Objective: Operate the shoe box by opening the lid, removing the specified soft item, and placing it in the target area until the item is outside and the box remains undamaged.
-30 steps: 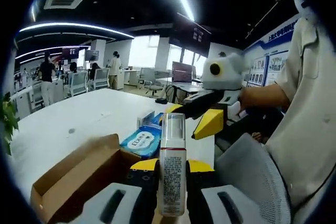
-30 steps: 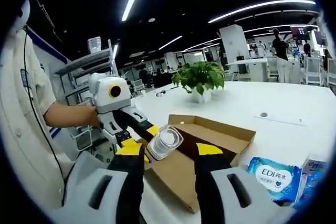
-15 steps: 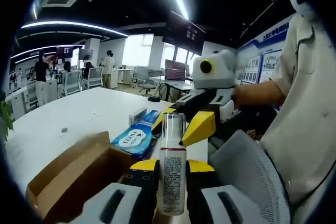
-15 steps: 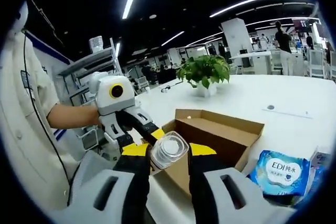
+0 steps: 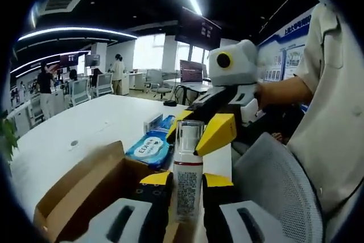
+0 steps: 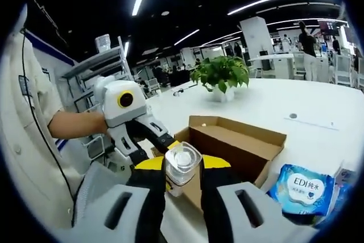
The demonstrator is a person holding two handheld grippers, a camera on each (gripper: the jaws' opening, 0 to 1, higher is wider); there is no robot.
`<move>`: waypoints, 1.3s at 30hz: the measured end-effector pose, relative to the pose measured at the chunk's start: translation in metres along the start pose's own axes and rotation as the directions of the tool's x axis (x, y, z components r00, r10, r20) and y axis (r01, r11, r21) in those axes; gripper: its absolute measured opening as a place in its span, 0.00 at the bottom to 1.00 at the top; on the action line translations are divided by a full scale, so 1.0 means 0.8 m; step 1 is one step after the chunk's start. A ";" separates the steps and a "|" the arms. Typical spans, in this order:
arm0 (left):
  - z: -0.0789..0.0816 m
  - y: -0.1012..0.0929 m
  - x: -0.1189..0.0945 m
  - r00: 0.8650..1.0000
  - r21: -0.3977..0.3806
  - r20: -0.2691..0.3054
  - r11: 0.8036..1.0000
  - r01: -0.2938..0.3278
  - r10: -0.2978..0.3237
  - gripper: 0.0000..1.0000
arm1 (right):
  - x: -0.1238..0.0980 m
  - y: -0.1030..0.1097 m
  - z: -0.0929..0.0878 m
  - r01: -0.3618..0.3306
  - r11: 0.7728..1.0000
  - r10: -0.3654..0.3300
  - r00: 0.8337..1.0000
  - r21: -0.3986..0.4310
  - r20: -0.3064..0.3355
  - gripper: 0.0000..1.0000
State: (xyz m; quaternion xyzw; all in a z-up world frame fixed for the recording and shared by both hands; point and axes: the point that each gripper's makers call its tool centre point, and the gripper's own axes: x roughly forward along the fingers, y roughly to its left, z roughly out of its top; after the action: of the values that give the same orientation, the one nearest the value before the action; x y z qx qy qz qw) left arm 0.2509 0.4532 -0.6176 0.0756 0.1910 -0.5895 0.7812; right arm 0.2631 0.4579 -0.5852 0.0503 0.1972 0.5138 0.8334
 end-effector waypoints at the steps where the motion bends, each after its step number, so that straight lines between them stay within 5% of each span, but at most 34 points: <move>1: 0.000 0.001 -0.001 1.000 0.005 -0.001 1.000 -0.004 0.004 0.28 | 0.000 -0.001 0.001 -0.001 1.000 0.001 1.000 0.000 0.000 0.19; 21: -0.018 0.035 -0.035 0.988 -0.032 -0.026 0.988 -0.151 0.150 0.54 | -0.004 -0.045 0.026 0.036 0.999 -0.036 0.999 -0.029 0.011 0.19; 39: -0.039 0.067 -0.093 0.946 -0.091 -0.042 0.942 -0.323 0.320 0.72 | -0.033 -0.136 0.061 0.165 0.980 -0.164 0.986 -0.109 0.021 0.20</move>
State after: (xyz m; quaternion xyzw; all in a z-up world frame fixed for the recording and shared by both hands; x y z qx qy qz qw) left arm 0.2783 0.5461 -0.6235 0.0757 0.2145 -0.4432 0.8671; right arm 0.3620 0.3900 -0.5644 -0.0094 0.1670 0.4530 0.8757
